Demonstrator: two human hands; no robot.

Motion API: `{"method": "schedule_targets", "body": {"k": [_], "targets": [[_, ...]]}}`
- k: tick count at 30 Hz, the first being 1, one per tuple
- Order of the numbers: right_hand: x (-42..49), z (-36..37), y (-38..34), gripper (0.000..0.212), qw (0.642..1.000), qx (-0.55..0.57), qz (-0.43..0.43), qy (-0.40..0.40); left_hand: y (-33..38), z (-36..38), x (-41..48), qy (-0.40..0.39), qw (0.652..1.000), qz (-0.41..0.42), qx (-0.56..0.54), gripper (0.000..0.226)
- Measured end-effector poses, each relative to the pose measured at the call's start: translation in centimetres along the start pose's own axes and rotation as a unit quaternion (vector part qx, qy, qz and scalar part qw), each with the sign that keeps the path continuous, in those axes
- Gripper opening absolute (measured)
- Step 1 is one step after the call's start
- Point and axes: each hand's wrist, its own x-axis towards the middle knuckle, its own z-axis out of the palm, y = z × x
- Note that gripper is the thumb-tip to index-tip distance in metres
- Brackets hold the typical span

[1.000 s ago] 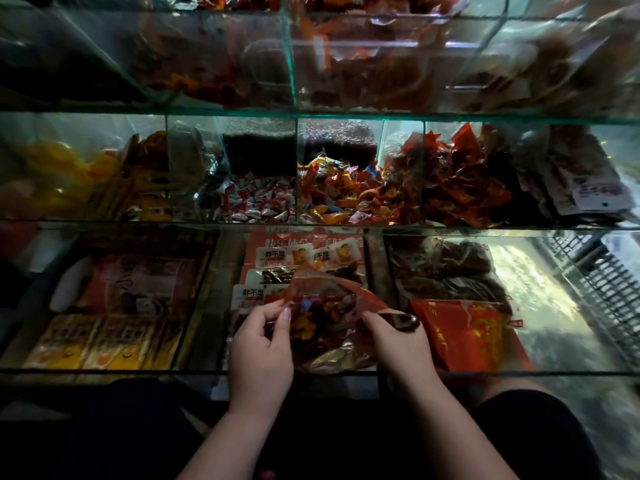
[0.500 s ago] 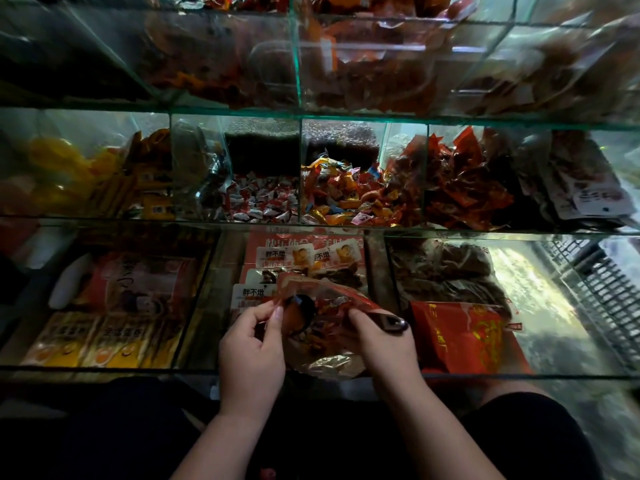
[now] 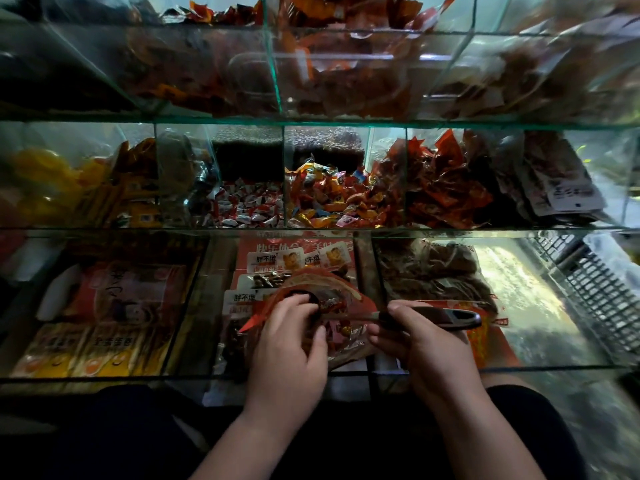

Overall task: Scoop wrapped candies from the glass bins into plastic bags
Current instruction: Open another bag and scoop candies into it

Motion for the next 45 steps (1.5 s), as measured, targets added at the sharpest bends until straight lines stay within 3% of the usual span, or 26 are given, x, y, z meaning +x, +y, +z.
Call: {"method": "schedule_targets", "body": {"k": [3, 9, 14, 17, 21, 28, 30, 35, 39, 42, 45], "targets": [[-0.9, -0.6, -1.3, 0.026, 1.0, -0.012, -0.014, -0.001, -1.2, 1.3, 1.0, -0.103, 0.979, -0.153, 0.081, 0.066], [-2.4, -1.6, -2.7, 0.015, 0.998, -0.06, -0.021, 0.012, -3.6, 2.8, 3.4, -0.116, 0.966, -0.2, 0.12, 0.068], [-3.0, -1.5, -3.6, 0.035, 0.997, -0.051, -0.05, -0.024, -3.8, 3.9, 3.8, -0.118, 0.976, -0.166, 0.079, 0.037], [-3.5, -1.6, -4.2, 0.03, 0.997, -0.044, -0.054, -0.028, -3.1, 3.8, 3.2, -0.088, 0.986, -0.108, 0.089, 0.026], [-4.4, -1.7, -5.5, 0.009, 0.995, -0.024, -0.084, -0.056, -2.3, 2.8, 3.3, -0.049, 0.99, -0.05, 0.125, 0.044], [-4.4, -0.9, -9.3, 0.012, 0.99, 0.073, -0.111, -0.053, 2.0, -0.2, 9.3, 0.014, 0.994, 0.079, 0.076, 0.06], [-3.3, -0.3, -10.2, 0.017, 0.988, 0.112, -0.1, -0.031, 3.1, -0.9, 11.9, 0.022, 0.996, 0.076, 0.029, 0.061], [1.2, 2.8, -11.1, 0.008, 0.979, 0.164, -0.12, -0.005, 3.7, -1.8, 14.6, 0.082, 0.986, -0.027, -0.144, 0.053], [6.4, 8.2, -10.0, 0.012, 0.98, 0.044, -0.195, -0.016, 2.1, -1.5, 13.3, 0.088, 0.979, -0.072, -0.169, 0.033], [9.4, 11.5, -8.5, 0.008, 0.918, -0.179, -0.352, -0.026, 1.2, -1.1, 12.7, 0.081, 0.981, -0.097, -0.147, 0.035], [10.2, 12.2, -8.2, 0.011, 0.798, -0.383, -0.456, -0.085, 0.8, -0.9, 12.7, 0.078, 0.984, -0.096, -0.132, 0.034]]}}
